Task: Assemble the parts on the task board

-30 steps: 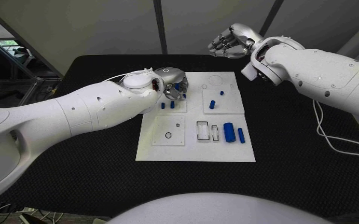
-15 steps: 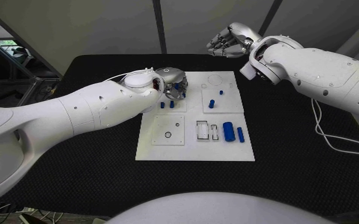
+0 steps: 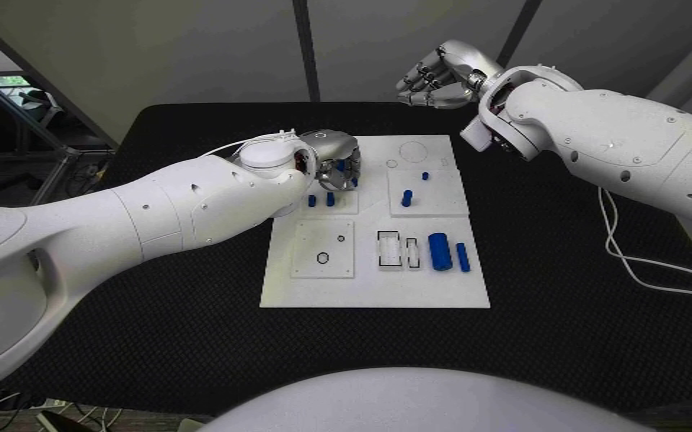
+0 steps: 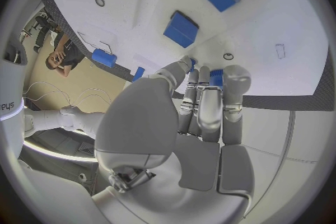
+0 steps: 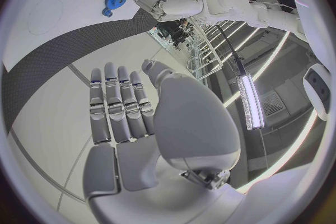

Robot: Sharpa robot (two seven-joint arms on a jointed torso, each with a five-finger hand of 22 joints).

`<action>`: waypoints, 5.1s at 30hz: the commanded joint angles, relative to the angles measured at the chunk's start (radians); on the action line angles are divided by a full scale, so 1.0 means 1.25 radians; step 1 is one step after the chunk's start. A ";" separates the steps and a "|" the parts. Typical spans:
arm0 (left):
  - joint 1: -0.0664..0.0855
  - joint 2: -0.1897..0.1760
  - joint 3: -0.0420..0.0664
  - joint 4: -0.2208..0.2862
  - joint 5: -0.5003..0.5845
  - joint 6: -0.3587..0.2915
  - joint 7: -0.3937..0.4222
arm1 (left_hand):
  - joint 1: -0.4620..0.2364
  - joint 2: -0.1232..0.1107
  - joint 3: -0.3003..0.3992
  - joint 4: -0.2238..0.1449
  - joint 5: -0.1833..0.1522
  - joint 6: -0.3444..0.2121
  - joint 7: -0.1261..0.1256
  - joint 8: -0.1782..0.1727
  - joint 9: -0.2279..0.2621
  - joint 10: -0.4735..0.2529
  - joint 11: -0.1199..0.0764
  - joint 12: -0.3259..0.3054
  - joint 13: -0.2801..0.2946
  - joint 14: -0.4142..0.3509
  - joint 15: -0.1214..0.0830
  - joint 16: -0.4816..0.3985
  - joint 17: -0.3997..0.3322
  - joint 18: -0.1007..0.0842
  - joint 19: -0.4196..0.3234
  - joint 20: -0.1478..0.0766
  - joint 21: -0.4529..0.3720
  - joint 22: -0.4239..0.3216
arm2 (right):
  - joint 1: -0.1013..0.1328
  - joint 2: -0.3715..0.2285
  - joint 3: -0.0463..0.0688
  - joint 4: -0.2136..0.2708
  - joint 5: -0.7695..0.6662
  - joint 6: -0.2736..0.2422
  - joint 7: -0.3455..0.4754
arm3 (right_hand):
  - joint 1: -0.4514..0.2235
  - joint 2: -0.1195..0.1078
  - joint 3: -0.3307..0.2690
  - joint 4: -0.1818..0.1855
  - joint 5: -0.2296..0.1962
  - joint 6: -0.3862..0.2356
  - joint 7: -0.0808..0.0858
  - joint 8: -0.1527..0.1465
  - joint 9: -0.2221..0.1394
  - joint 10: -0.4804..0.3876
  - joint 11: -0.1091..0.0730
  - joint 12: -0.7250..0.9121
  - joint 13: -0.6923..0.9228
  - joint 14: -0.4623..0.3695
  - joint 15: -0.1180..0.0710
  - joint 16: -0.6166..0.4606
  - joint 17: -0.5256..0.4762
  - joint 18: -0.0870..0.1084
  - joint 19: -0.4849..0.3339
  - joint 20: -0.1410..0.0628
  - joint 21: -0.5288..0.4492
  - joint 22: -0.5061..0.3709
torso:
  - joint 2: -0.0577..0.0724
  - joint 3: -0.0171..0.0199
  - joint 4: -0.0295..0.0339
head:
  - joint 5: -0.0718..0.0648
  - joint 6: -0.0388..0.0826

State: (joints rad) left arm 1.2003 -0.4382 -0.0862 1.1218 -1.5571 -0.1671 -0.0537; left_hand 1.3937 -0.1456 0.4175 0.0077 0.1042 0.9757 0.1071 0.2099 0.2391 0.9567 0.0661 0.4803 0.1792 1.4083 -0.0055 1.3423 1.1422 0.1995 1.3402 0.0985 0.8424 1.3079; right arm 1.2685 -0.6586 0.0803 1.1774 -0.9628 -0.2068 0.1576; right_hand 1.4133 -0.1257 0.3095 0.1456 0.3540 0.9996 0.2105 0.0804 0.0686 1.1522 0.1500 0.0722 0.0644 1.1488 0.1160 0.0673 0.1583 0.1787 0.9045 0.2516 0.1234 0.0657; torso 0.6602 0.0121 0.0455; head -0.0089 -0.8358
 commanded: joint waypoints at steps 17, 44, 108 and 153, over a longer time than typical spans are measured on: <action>-0.002 0.005 0.000 -0.004 0.021 0.011 0.016 | -0.008 -0.014 0.026 -0.008 -0.003 -0.029 0.007 -0.047 -0.022 -0.008 0.013 -0.073 -0.034 0.009 0.010 0.011 -0.007 -0.067 0.006 0.008 0.017 0.083 | 0.002 0.001 0.000 0.002 -0.001 -0.001 0.005 | 0.006 -0.002 0.005 0.000 0.004 0.003 0.001 -0.003 0.000 -0.006 0.000 -0.001 0.000 -0.005 -0.002 0.001 -0.001 0.005 0.005 0.001 -0.003 0.001 | 0.000 0.0000 0.0003 | -0.002 -0.001; -0.004 0.007 0.000 -0.008 0.029 0.031 0.014 | 0.005 0.009 0.061 -0.028 -0.002 0.025 0.009 -0.049 -0.031 0.063 0.003 -0.100 -0.044 0.022 0.002 0.034 0.013 -0.071 0.018 0.004 0.052 0.094 | 0.002 0.002 0.000 0.001 -0.001 0.001 0.005 | 0.006 -0.002 0.006 -0.001 0.004 0.004 0.001 -0.003 0.000 -0.006 -0.001 0.000 0.000 -0.004 -0.002 0.001 -0.001 0.005 0.005 0.001 -0.004 0.001 | 0.000 -0.0001 0.0003 | -0.003 -0.005; -0.013 -0.155 0.093 0.131 0.082 0.025 -0.004 | 0.005 0.019 0.088 -0.059 -0.001 0.074 0.021 -0.058 -0.038 0.130 0.004 -0.141 -0.039 0.022 0.002 0.035 -0.002 -0.077 0.031 0.001 0.101 0.102 | 0.002 -0.008 0.000 0.003 -0.001 -0.001 0.006 | 0.005 -0.002 0.007 -0.001 0.004 0.004 0.001 -0.003 0.001 -0.005 -0.001 0.000 0.000 -0.004 -0.003 0.001 -0.002 0.005 0.006 0.001 -0.004 0.001 | -0.001 0.0004 0.0028 | 0.001 0.004; -0.044 -0.124 0.093 0.079 0.087 0.055 -0.014 | 0.004 0.020 0.088 -0.060 -0.001 0.077 0.021 -0.059 -0.038 0.133 0.003 -0.145 -0.038 0.022 0.001 0.034 -0.001 -0.076 0.029 0.001 0.098 0.101 | 0.002 -0.004 0.000 0.003 -0.001 0.001 0.006 | 0.002 -0.002 0.009 -0.001 0.004 0.005 0.000 -0.002 0.001 -0.004 -0.001 0.000 0.000 -0.004 -0.003 0.002 -0.003 0.005 0.007 0.002 -0.005 0.001 | 0.000 -0.0001 0.0009 | 0.004 0.000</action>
State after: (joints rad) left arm 1.1449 -0.5951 0.0301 1.2214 -1.4508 -0.1189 -0.0653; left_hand 1.4069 -0.1248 0.5255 -0.0649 0.1000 1.0667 0.1339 0.1355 0.1899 1.1170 0.0702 0.3038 0.1295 1.4421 -0.0035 1.3904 1.1397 0.1996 1.3721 0.1021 0.9626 1.3074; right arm 1.2685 -0.6647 0.0803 1.1795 -0.9640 -0.2061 0.1574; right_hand 1.4133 -0.1258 0.3148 0.1459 0.3540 0.9996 0.2105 0.0804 0.0683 1.1522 0.1500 0.0722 0.0644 1.1489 0.1160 0.0672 0.1559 0.1787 0.9045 0.2516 0.1235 0.0656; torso 0.6595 0.0126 0.0472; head -0.0026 -0.8347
